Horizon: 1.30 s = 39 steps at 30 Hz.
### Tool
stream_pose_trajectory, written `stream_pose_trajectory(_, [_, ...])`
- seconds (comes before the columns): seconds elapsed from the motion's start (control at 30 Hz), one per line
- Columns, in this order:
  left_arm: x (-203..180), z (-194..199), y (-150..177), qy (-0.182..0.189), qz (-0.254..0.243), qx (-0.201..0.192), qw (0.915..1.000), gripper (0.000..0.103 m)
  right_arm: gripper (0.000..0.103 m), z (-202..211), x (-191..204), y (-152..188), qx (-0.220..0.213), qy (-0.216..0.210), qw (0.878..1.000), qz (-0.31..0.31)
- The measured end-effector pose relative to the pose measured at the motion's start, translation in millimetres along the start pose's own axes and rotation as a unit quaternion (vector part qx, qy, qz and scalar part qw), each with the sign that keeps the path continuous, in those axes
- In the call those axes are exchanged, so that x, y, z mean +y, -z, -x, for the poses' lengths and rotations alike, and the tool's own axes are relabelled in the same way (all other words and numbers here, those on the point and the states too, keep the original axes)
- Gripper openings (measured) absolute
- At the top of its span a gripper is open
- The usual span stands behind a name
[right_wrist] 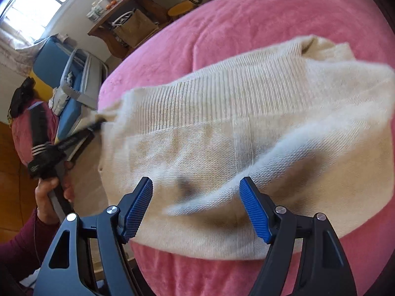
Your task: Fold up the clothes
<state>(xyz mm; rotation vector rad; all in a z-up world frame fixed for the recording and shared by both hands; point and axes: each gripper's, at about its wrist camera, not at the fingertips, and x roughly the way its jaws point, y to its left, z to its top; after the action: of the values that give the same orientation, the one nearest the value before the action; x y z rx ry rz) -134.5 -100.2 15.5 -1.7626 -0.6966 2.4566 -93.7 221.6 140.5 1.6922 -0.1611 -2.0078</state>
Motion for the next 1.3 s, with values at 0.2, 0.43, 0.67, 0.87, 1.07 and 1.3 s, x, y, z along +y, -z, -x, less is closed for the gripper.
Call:
stream_pose_trajectory(0.2, [-26.5,53.4,13.4,0.052,-0.031,-0.073,0.9955,0.025,0.076,-7.8,-20.7,11.6,-0.004,-0.051,0.998,-0.034])
stream_pose_trajectory(0.43, [-54.2,3.1,38.2,-0.033,-0.115,-0.005,0.9928,0.014,0.076,-14.8,-38.7,30.4,0.011,-0.054,0.997,-0.059])
stream_pose_trajectory(0.67, [-25.8,43.4,5.9,-0.027,-0.084,-0.057,0.9945,0.003,0.076,83.6,-76.0,32.0,-0.084,-0.03,0.994,-0.065])
stream_pose_trajectory(0.87, [-116.9,36.5,-41.7,0.033,-0.165,-0.064,0.9837,0.027,0.076,154.4,-142.0,-20.6,-0.142,-0.02,0.984,-0.109])
stream_pose_trajectory(1.07, [-230.0,-3.0,-40.3,0.121,-0.318,-0.002,0.9402,0.027,0.076,146.5,-173.6,-89.5,-0.08,-0.073,0.987,-0.12])
stream_pose_trajectory(1.3, [-303.8,-57.2,-48.3,0.248,-0.324,0.124,0.9044,0.033,0.073,66.6,-187.5,-98.7,0.042,-0.059,0.992,-0.107])
